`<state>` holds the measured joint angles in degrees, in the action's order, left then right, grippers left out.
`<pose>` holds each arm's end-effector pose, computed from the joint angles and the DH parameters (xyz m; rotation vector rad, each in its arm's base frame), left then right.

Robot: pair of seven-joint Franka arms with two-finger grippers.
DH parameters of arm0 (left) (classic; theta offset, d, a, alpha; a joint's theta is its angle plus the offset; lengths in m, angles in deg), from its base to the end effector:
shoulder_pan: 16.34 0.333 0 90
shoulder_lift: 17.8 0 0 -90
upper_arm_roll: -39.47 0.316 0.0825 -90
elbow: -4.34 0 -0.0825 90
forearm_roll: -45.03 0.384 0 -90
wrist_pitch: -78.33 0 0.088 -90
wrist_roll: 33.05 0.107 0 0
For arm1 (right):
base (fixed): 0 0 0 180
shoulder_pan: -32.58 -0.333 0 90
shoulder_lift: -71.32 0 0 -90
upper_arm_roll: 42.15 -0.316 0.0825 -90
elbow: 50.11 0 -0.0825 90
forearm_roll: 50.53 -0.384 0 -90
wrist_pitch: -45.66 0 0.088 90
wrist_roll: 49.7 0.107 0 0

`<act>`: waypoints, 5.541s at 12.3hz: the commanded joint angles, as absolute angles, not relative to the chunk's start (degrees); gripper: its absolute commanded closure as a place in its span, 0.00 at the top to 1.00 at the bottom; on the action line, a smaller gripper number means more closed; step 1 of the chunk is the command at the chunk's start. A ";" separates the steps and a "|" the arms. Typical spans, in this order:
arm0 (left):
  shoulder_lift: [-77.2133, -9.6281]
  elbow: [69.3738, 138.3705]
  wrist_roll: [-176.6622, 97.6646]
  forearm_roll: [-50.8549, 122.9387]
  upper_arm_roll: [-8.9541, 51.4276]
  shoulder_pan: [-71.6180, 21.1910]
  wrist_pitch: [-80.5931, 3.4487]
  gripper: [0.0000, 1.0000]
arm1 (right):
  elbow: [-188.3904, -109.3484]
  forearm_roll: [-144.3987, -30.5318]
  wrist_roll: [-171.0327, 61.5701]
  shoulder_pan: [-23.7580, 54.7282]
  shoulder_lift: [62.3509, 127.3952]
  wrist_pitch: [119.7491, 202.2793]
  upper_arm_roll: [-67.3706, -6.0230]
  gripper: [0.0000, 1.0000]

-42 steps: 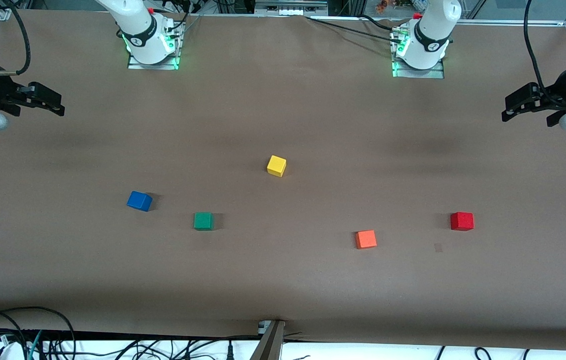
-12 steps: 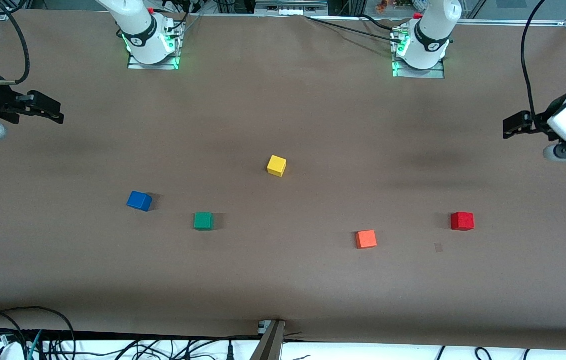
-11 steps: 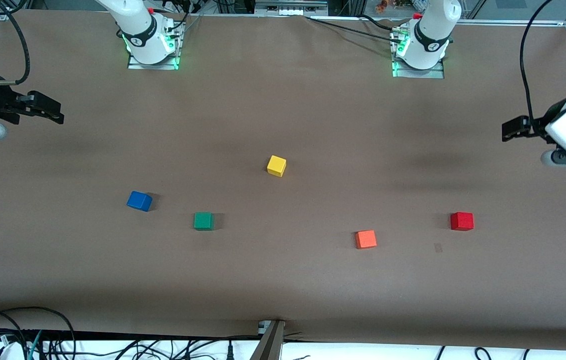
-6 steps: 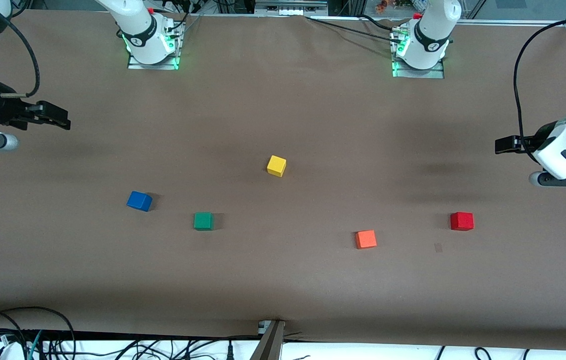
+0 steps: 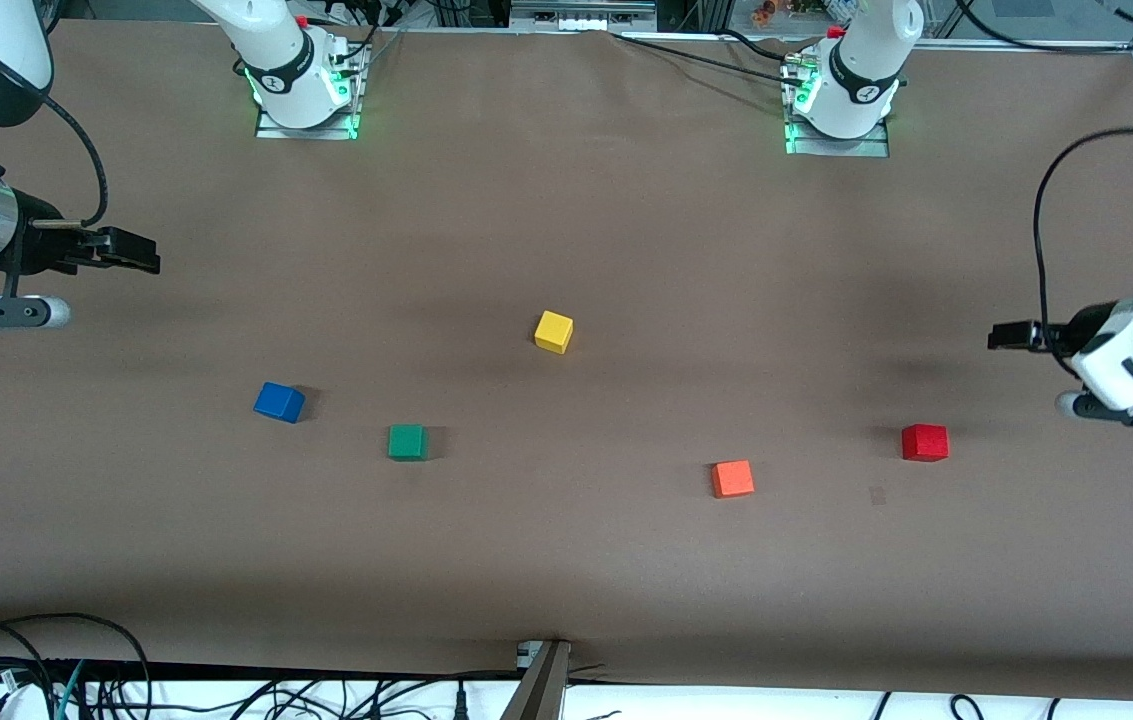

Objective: Pass red block to right arm, stack on blue
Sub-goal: 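Reach the left gripper down to the red cube, then grasp the red cube with the left gripper while the right gripper advances, then lift the red cube with the left gripper toward the right gripper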

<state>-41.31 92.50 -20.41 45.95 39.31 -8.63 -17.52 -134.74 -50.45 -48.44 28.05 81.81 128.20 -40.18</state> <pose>0.6387 0.0865 0.3978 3.0751 -0.1425 -0.4250 0.5904 0.0280 0.5531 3.1077 0.0350 -0.3418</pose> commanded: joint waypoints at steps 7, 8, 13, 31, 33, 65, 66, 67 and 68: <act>-47.94 105.40 -18.55 45.74 38.42 -10.10 -44.60 1.00 | -133.43 -56.50 -48.65 28.63 82.83 127.31 -40.48 1.00; -49.08 105.41 -18.55 45.74 38.42 -10.19 -46.11 1.00 | -133.26 -57.12 -48.64 28.54 83.36 127.48 -40.56 1.00; -53.91 105.06 -18.63 45.74 38.51 -10.80 -55.07 1.00 | -132.99 -66.49 -48.56 28.98 85.11 128.54 -40.30 1.00; -55.95 95.41 -17.41 50.23 37.02 -10.81 -46.07 0.00 | -133.08 -103.05 -50.65 22.74 97.86 134.25 -40.74 1.00; -55.25 91.63 -16.26 48.47 35.61 -10.45 -39.66 0.00 | -133.17 -107.47 -51.72 22.65 99.17 134.25 -40.74 1.00; -63.50 80.79 56.50 -12.78 23.83 -6.67 -14.05 0.00 | -135.80 -158.62 -64.37 -0.46 109.02 163.61 -40.74 1.00; -63.42 82.54 56.86 -16.45 23.74 -7.28 -14.13 0.00 | -135.80 -159.85 -65.68 -0.55 109.29 163.61 -40.74 1.00; -63.24 84.04 56.86 -20.49 23.48 -7.98 -14.05 0.00 | -135.80 -161.17 -66.83 -0.55 109.90 163.61 -40.74 1.00; -62.98 84.92 56.95 -22.53 22.96 -8.60 -14.13 0.00 | -135.80 -162.14 -67.27 -1.07 110.17 163.78 -40.74 1.00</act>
<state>-64.26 82.48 55.03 -18.03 23.54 -7.64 -14.43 -135.60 -158.77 -64.61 -0.34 109.63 163.25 -40.95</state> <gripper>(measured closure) 0.445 0.000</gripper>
